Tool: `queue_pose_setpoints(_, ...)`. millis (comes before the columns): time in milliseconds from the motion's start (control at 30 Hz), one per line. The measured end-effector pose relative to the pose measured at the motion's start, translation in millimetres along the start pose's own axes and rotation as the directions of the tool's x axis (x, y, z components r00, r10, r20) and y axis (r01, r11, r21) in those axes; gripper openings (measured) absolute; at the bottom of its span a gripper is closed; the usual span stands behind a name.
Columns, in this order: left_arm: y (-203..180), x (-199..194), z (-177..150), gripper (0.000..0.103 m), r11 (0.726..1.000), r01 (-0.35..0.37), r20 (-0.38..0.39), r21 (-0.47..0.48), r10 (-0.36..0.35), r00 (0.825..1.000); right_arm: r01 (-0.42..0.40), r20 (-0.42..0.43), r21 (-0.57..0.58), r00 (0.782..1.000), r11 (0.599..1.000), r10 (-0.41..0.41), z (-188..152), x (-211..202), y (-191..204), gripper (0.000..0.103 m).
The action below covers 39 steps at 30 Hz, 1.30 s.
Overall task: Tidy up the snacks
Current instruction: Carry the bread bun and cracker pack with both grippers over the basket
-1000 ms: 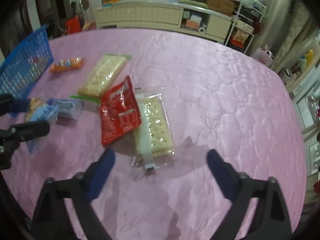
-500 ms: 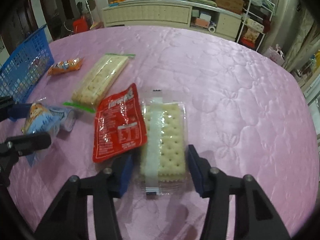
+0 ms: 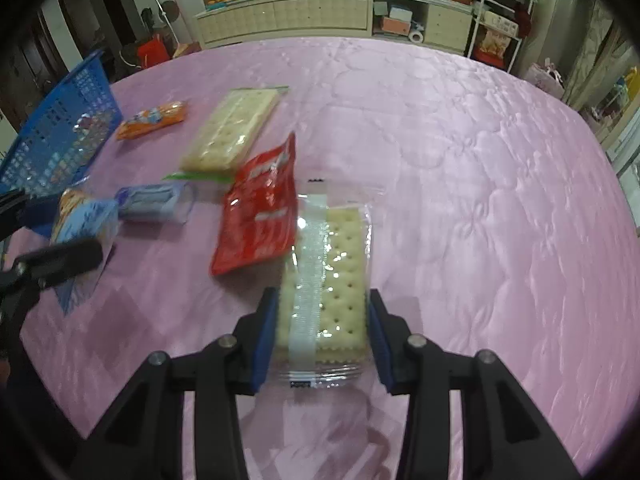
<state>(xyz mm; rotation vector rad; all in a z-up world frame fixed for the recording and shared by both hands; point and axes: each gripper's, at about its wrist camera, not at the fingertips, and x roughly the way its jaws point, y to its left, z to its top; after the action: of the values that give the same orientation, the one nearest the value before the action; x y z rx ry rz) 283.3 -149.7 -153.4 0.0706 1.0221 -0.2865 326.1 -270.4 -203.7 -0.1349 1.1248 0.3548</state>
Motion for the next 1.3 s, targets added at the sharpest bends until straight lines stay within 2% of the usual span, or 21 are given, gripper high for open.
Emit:
queue_pose_setpoints(167, 1.9, -18.7, -7.4, 0.054, 1.0, -0.006, 0.028, -0.006, 0.006, 1.0, 0.014, 0.025, 0.033, 1.0, 0.999, -0.015, -5.7, -28.5, 3.5, 0.047)
queue_pose_setpoints(267, 3.5, -30.5, -10.6, 0.054, 1.0, -0.007, 0.048, -0.006, 0.007, 0.999, -0.009, 0.052, 0.042, 0.999, 0.999, 0.006, -8.2, -49.2, 7.7, 0.047)
queue_pose_setpoints(600, 14.4, -87.2, -23.5, 0.054, 1.0, -0.02, 0.151, -0.013, 0.022, 0.988, 0.001, 0.132, -0.022, 0.991, 1.0, 0.002, 0.4, -103.1, 47.3, 0.047)
queue_pose_setpoints(933, 57.0, -148.6, -32.5, 0.054, 0.996, -0.078, 0.245, -0.047, 0.088, 0.965, -0.046, 0.218, -0.109, 0.973, 0.993, 0.069, 24.6, -135.9, 110.2, 0.047)
queue_pose_setpoints(1300, 118.4, -190.0, -44.5, 0.054, 0.982, -0.157, 0.275, -0.109, 0.181, 0.944, -0.108, 0.246, -0.24, 0.955, 0.965, 0.168, 59.0, -145.7, 185.0, 0.047)
